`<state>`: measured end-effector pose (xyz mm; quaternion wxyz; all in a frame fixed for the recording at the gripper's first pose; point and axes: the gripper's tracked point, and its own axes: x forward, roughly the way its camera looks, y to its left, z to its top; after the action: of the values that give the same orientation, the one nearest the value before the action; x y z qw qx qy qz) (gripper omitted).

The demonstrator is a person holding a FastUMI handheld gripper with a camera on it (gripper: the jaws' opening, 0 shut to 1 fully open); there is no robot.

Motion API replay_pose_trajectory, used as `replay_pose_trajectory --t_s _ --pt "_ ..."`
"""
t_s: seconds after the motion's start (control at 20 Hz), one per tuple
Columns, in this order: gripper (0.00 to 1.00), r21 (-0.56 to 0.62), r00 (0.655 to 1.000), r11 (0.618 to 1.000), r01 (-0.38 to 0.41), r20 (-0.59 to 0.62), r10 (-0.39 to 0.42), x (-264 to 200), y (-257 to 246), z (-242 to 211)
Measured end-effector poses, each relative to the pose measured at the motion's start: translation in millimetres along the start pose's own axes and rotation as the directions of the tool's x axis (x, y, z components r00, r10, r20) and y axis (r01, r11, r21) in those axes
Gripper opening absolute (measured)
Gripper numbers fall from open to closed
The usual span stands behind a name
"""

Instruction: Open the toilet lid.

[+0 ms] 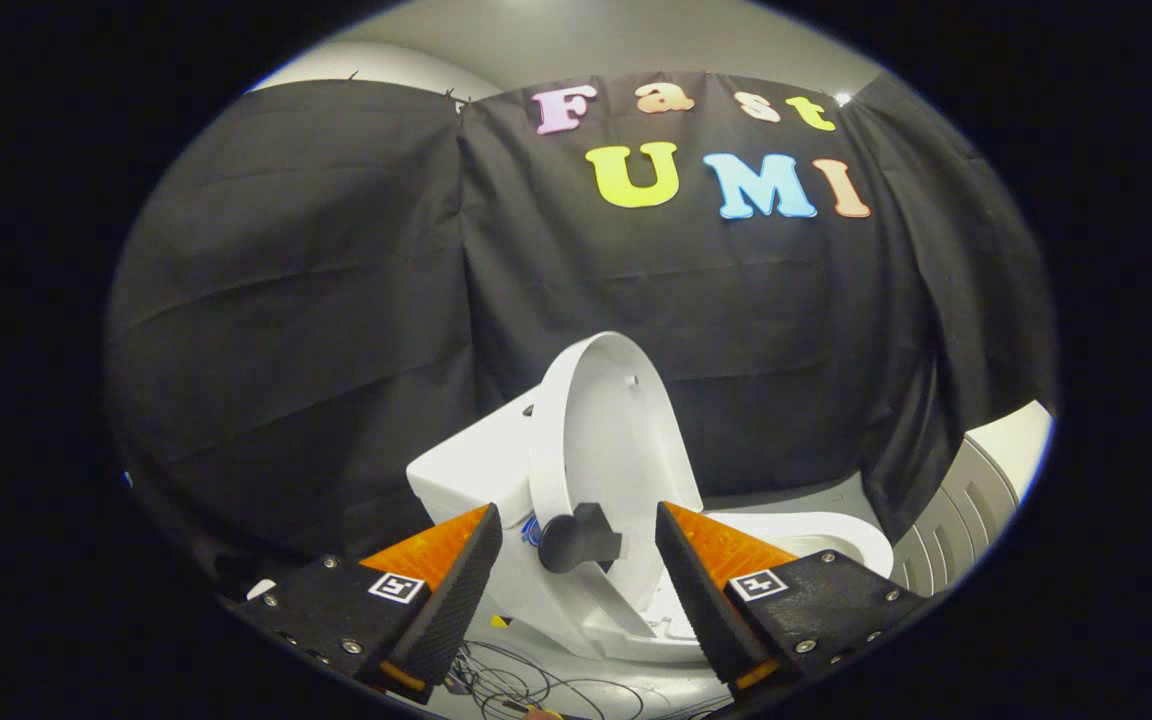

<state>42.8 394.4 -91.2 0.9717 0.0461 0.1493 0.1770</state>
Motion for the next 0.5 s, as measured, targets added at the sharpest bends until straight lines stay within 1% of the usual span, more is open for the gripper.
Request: replay_pose_trajectory --t_s 0.2,0.3,0.4,0.5 --pt "0.95 -0.032 0.991 0.999 0.043 0.131 -0.039 -26.2 -58.5 60.6" --pt "0.95 -0.049 0.981 0.995 0.084 0.182 -0.074 -36.4 -91.7 84.4" --pt "0.95 -0.085 0.968 0.986 0.14 0.22 -0.119 -45.4 -130.3 100.7" --pt "0.95 -0.104 0.961 0.979 0.175 0.232 -0.148 -51.8 -163.6 107.0"
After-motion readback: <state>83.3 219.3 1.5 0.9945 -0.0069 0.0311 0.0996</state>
